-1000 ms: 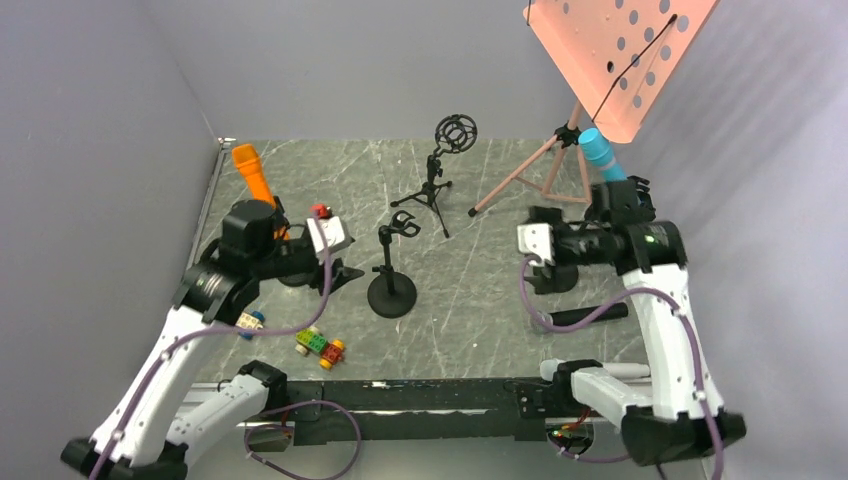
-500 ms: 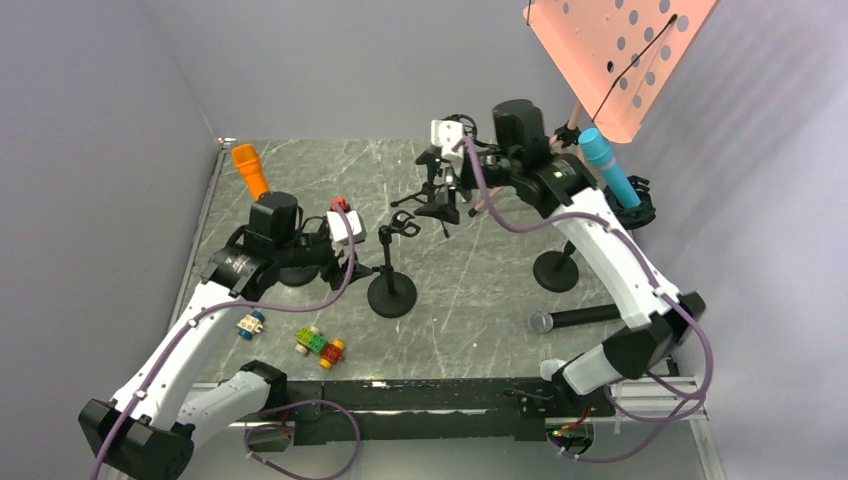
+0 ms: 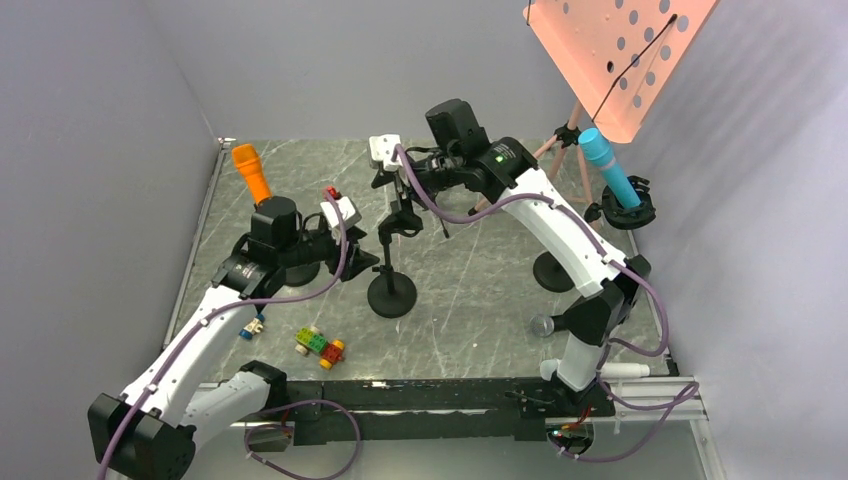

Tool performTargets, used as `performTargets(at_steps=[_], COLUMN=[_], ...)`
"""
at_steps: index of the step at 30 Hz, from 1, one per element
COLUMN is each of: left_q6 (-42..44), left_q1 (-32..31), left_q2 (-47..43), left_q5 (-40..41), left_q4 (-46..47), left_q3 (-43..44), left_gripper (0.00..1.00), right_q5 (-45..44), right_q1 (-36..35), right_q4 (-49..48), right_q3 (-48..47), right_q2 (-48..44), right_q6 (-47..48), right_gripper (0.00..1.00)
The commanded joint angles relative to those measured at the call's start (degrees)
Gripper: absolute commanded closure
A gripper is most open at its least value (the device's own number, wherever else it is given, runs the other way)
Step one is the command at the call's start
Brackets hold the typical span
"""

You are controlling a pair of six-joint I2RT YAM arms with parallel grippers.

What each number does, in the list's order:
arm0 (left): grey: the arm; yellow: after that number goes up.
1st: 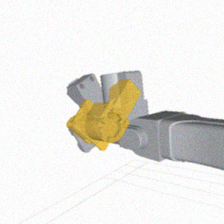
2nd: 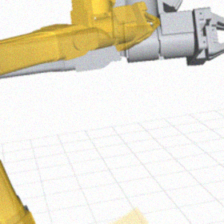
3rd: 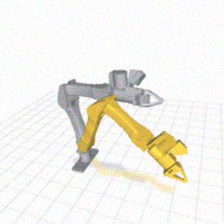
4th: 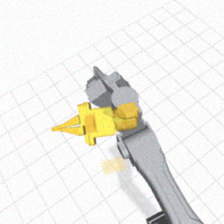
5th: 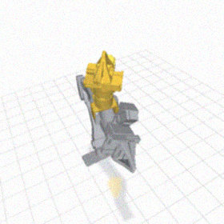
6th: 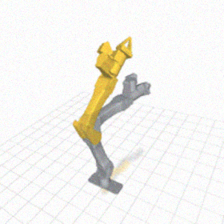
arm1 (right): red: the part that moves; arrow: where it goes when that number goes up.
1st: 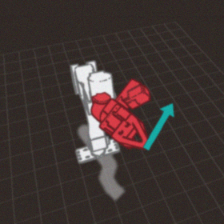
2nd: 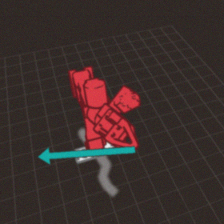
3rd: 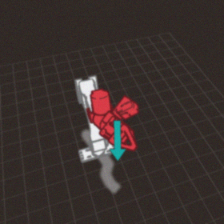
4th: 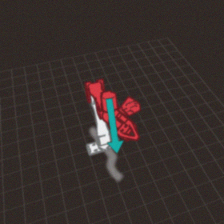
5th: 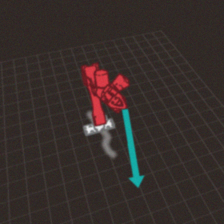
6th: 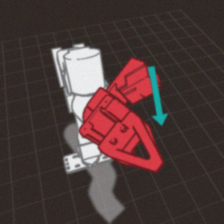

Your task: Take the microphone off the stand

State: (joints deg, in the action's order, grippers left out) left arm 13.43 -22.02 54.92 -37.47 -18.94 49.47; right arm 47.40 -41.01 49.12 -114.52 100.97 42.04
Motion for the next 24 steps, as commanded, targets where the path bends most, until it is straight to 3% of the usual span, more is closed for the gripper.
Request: performTargets(at_steps=[1,7,12,19,24], left_q6=[-7.5,-10.4,-11.5,-12.3,-11.6], left_q1=[0.1,0.1,0.1,0.1,0.1], left_q2=[-0.9,-0.1,1.0,3.5,3.3], left_q5=[-5.5,-7.2,-5.8,-8.0,-11.0], left_q4=[16.3,28.8,33.8,36.4,34.6], left_q3=[-4.6,-9.1,-10.4,-10.3,-10.4], left_gripper=[0.34,0.37,0.38,0.42,0.42], right_q5=[-1.9,-7.7,-13.9,-16.6,-16.7], right_q1=[-0.9,-2.8,-5.1,-6.6,-6.7], right_q4=[3.0,17.5,22.0,20.0,11.9], right_q3=[-4.3,-15.9,-16.7,-15.7,-15.1], right_q2=[0.7,6.9,7.5,6.5,4.1], right_q6=[0.8,8.0,10.2,8.5,1.5], right_gripper=[0.17,0.25,0.28,0.33,0.28])
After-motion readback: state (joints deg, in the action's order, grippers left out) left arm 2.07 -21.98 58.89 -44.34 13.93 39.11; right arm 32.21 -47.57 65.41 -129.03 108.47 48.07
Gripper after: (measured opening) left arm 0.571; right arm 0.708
